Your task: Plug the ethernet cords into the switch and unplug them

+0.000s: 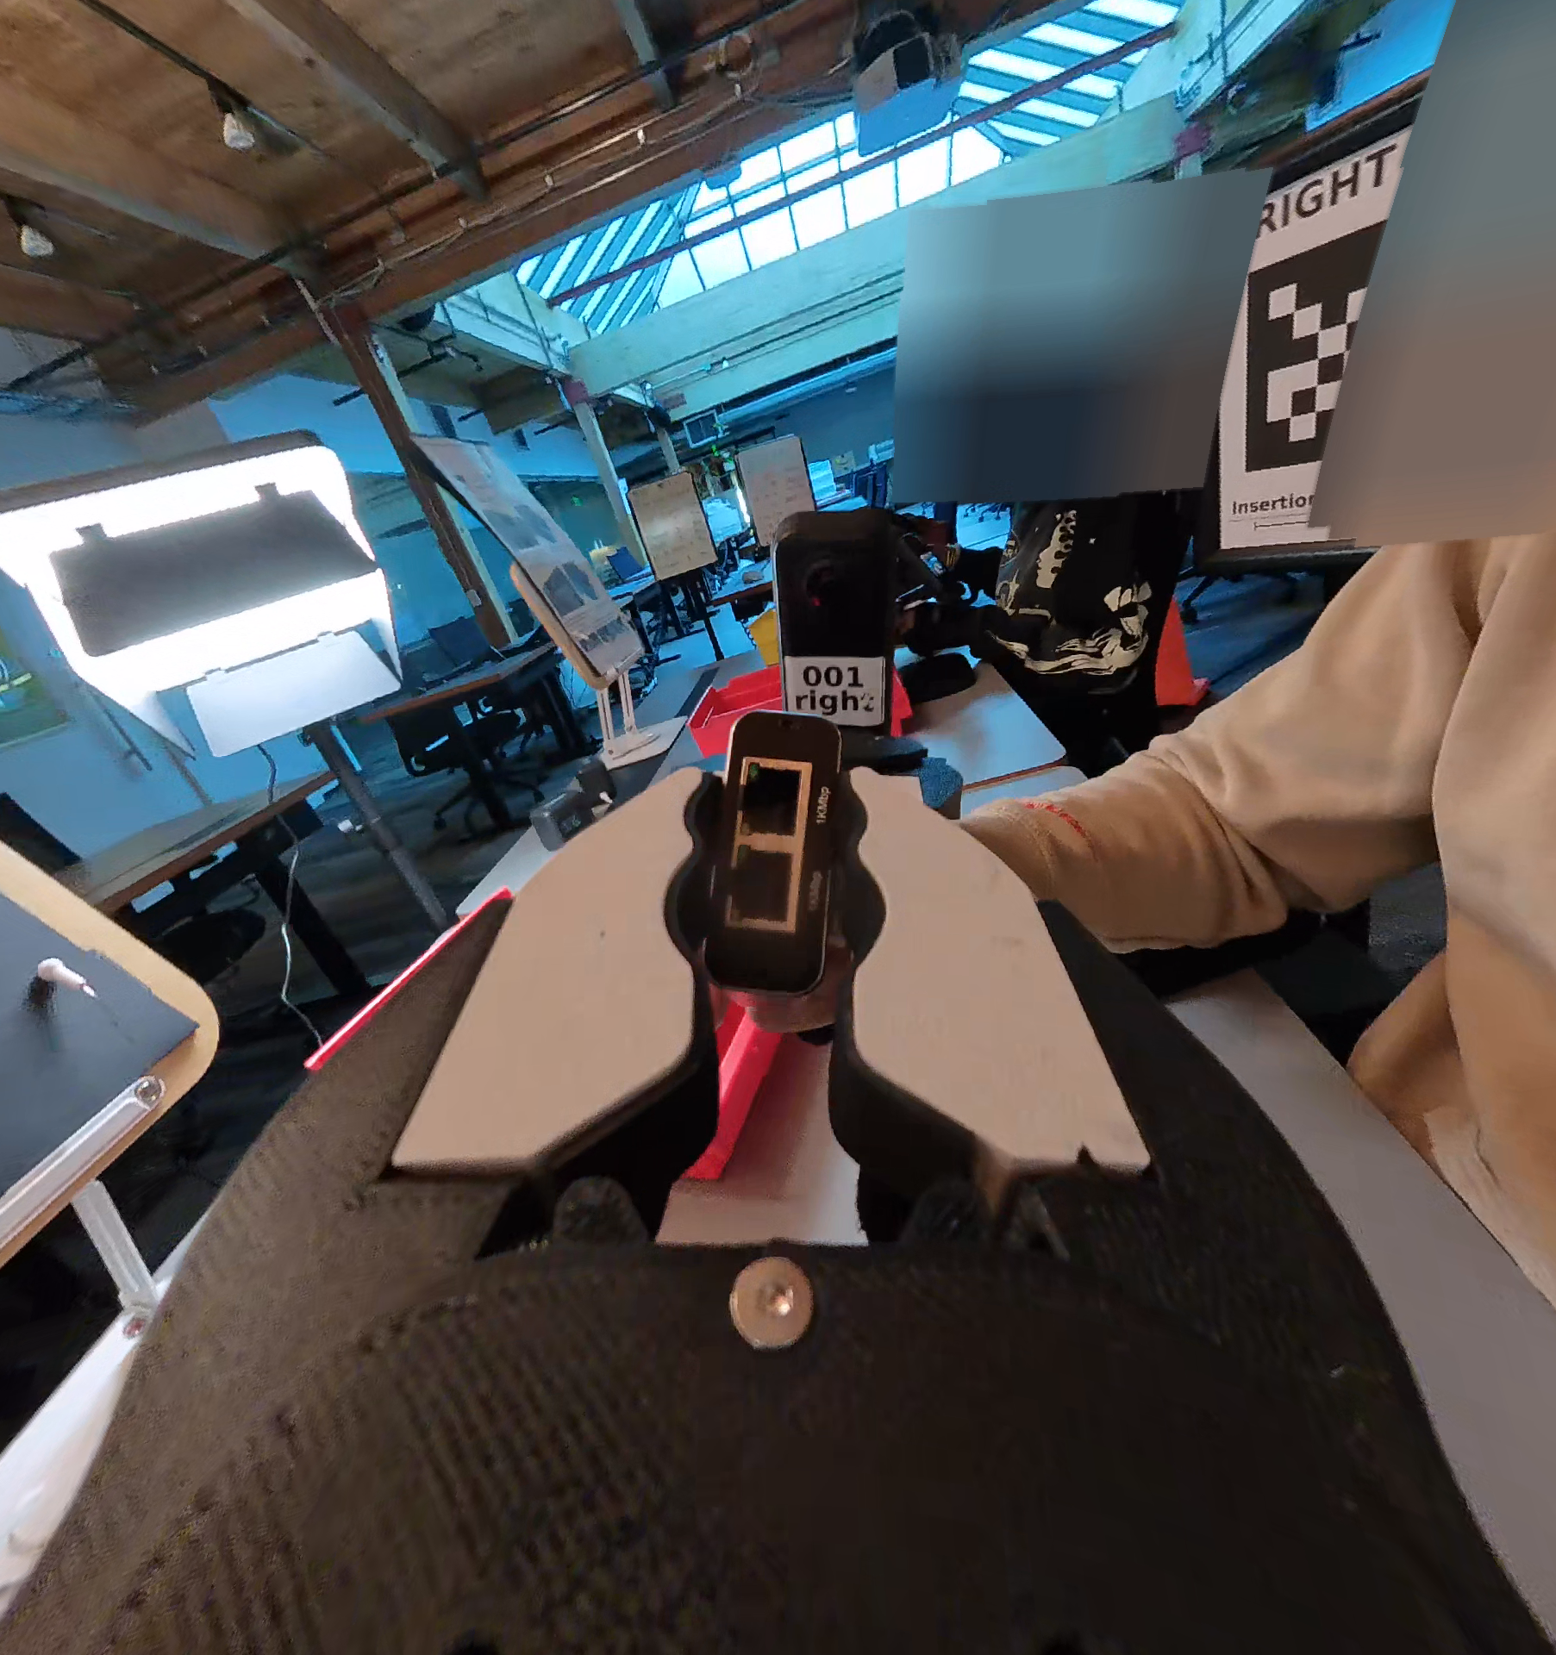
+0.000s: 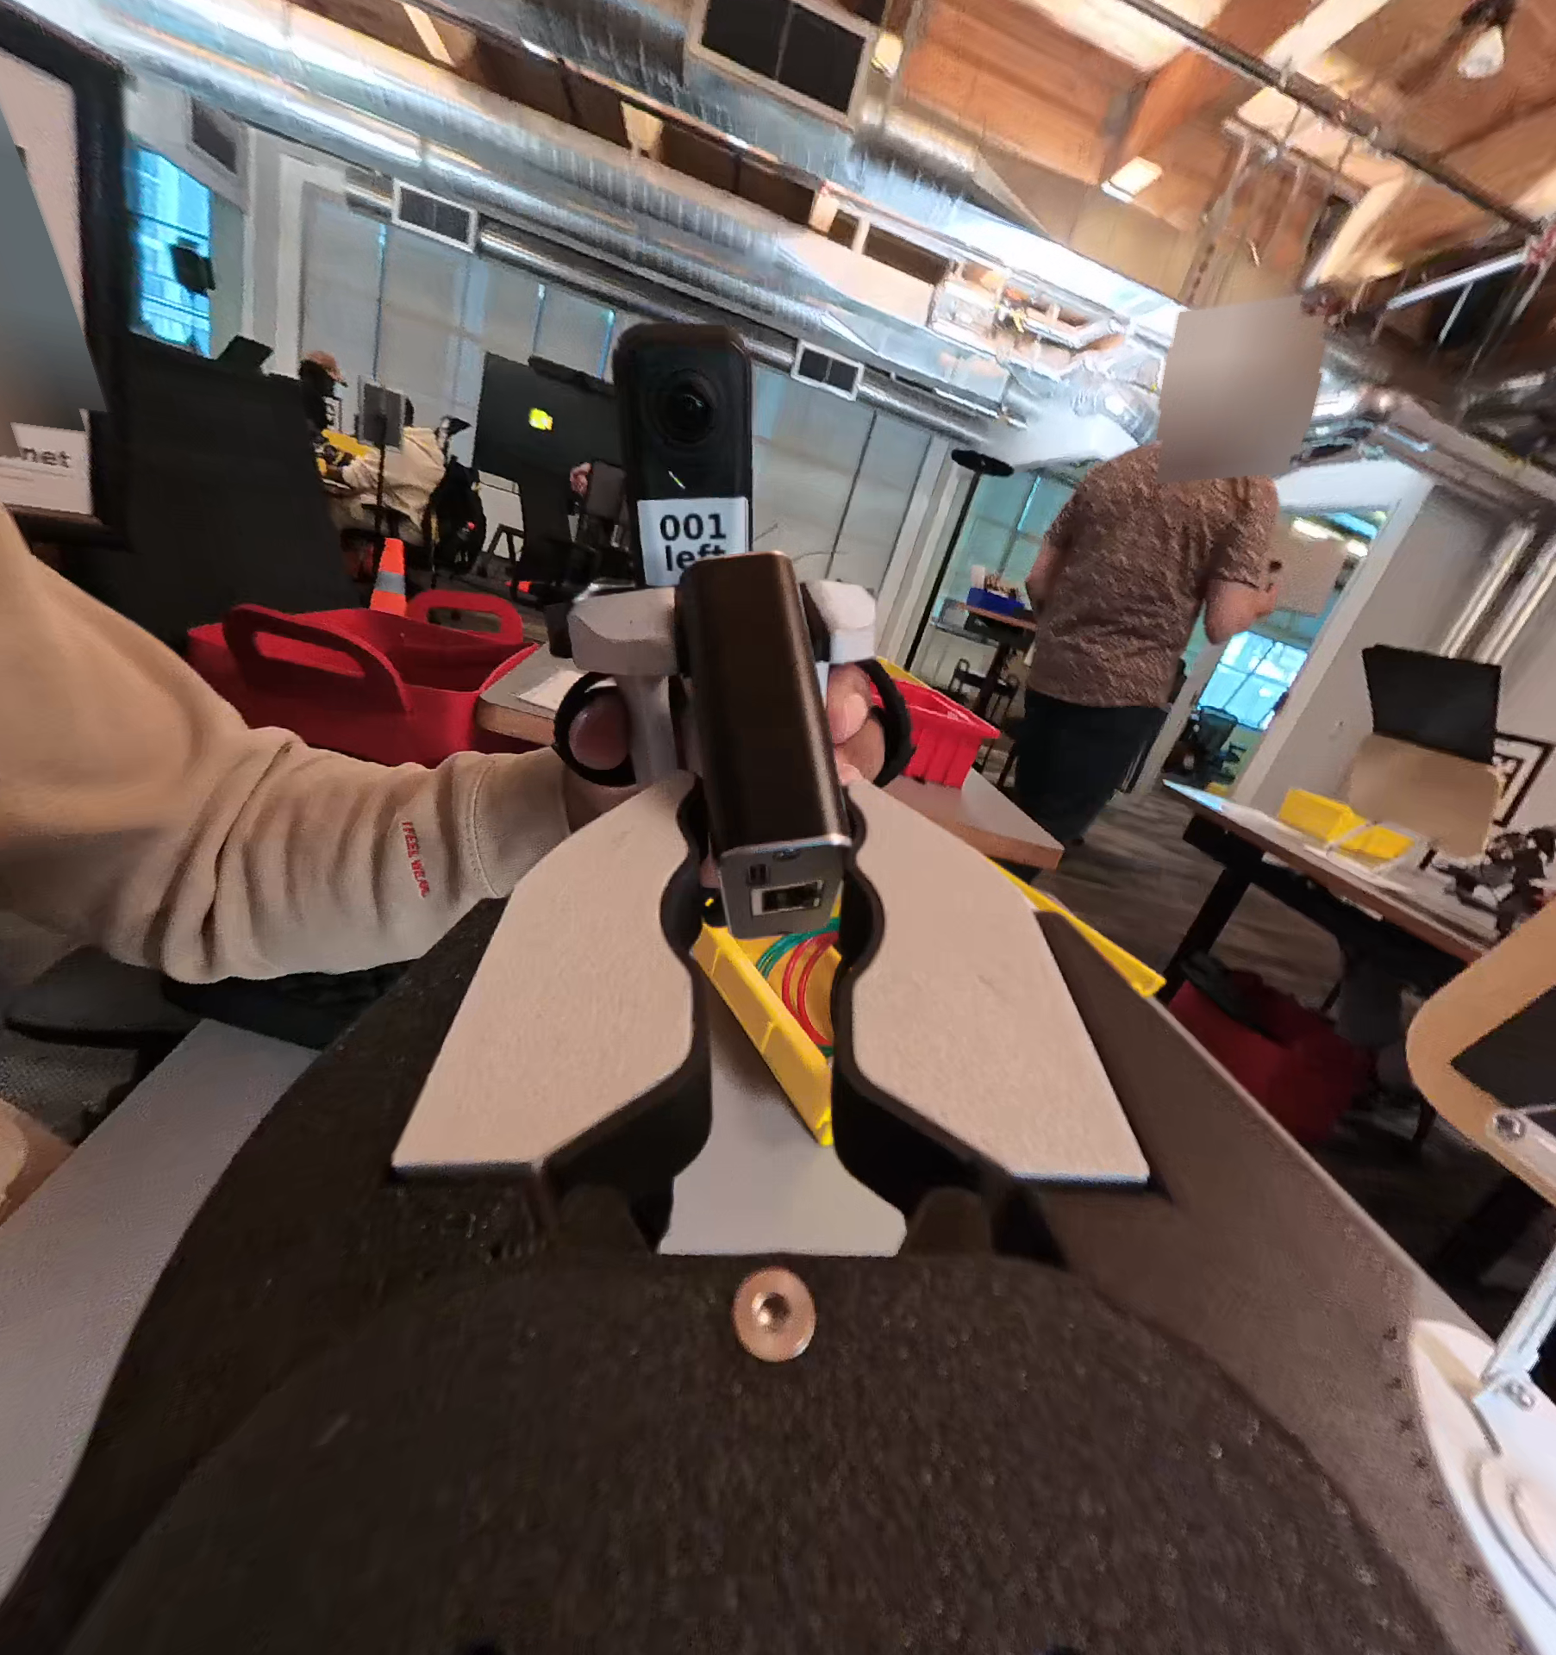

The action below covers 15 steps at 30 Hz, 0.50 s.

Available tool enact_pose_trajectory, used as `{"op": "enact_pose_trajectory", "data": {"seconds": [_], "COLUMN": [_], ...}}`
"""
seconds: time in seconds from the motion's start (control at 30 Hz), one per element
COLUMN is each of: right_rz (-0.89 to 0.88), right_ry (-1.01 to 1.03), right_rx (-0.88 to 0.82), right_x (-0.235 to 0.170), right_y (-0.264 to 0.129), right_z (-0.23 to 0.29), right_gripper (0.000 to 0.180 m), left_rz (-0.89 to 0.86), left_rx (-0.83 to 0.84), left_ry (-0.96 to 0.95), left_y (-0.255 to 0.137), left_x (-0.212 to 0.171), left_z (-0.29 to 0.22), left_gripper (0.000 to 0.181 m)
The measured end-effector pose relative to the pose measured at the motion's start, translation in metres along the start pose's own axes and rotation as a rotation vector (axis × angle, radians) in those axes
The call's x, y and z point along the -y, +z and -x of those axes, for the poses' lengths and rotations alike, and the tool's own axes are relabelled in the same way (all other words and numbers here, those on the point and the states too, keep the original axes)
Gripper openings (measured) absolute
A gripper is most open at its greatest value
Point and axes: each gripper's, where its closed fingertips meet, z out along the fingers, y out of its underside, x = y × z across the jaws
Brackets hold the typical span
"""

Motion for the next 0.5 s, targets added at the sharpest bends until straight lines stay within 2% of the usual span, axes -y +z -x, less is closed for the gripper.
{"op": "enact_pose_trajectory", "data": {"seconds": [0.2, 0.3, 0.5], "right_rz": [0.023, 0.084, 0.215], "right_ry": [-0.121, -0.210, -0.329], "right_rx": [0.028, 0.002, -0.017], "right_x": [0.003, 0.000, -0.001], "right_y": [-0.010, -0.013, -0.017], "right_z": [0.003, 0.000, -0.001], "right_gripper": [0.025, 0.025, 0.025], "left_rz": [0.124, 0.240, 0.288], "left_rx": [0.046, 0.092, 0.093], "left_ry": [0.093, 0.175, 0.203], "left_y": [0.007, 0.009, 0.005], "left_x": [-0.005, -0.016, -0.023], "left_z": [-0.006, -0.004, -0.002], "left_gripper": [0.025, 0.033, 0.027]}}
